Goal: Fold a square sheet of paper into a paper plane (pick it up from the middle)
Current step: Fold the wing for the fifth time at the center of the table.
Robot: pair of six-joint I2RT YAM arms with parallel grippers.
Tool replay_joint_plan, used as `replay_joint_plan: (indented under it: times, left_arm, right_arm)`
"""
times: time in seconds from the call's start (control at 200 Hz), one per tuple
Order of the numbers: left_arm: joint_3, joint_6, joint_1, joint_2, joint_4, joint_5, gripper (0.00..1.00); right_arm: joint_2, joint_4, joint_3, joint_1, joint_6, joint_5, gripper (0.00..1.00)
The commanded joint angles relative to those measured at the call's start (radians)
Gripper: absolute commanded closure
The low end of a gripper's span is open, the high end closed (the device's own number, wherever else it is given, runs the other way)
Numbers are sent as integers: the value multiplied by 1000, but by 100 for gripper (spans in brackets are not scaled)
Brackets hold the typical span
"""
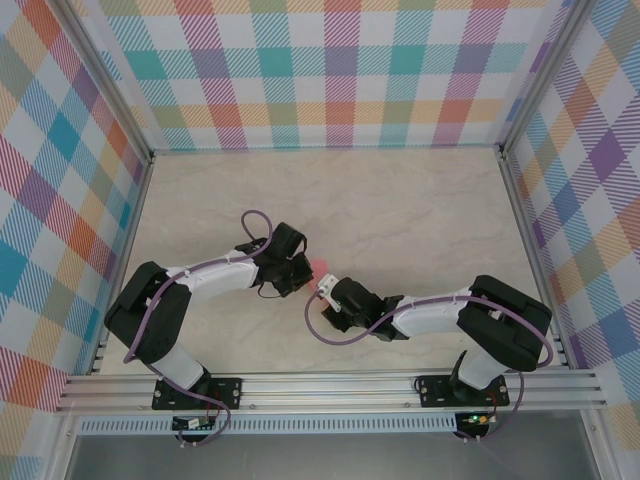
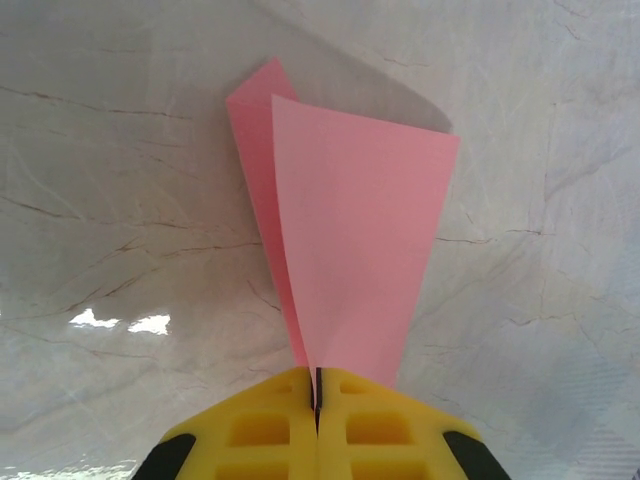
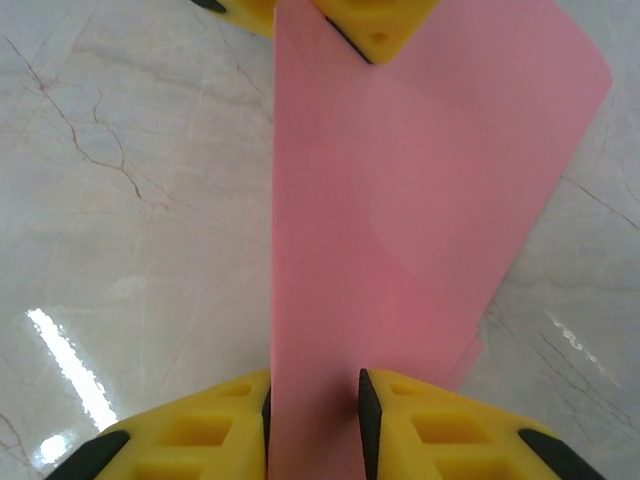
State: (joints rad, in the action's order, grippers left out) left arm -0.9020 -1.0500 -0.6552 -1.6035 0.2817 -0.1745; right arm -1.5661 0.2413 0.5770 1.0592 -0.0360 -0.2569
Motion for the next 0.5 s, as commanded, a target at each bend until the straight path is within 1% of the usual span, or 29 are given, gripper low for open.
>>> replay_joint_plan:
  times: [0.0,0.085,0.19,0.335,0.415,0.46,0.495]
  left_arm:
    - [-26,22,-4,11,40,10,100]
    - [-32,24,-4,8,43,9,100]
    - [-34,25,-4,6,49,12,100]
    - [-36,25,-3,7,52,12,100]
    - [-32,25,-4,15,53,16,100]
    - [-32,27,-4,21,58,23,93]
    - [-31,29,-3,26,62,25,93]
  right_arm:
    - [-12,-42,28,12,25,-51,74]
    - [-12,-37,27,17,26,-60,78]
    - [-11,-43,33,21,25,-67,79]
    - [-11,-37,31,22,13,-71,85]
    - [-12,-19,23,23,-3,-69,92]
    - [-14,-5,16,24,-15,-68,95]
    - [-19,2,14,24,-24,-66,95]
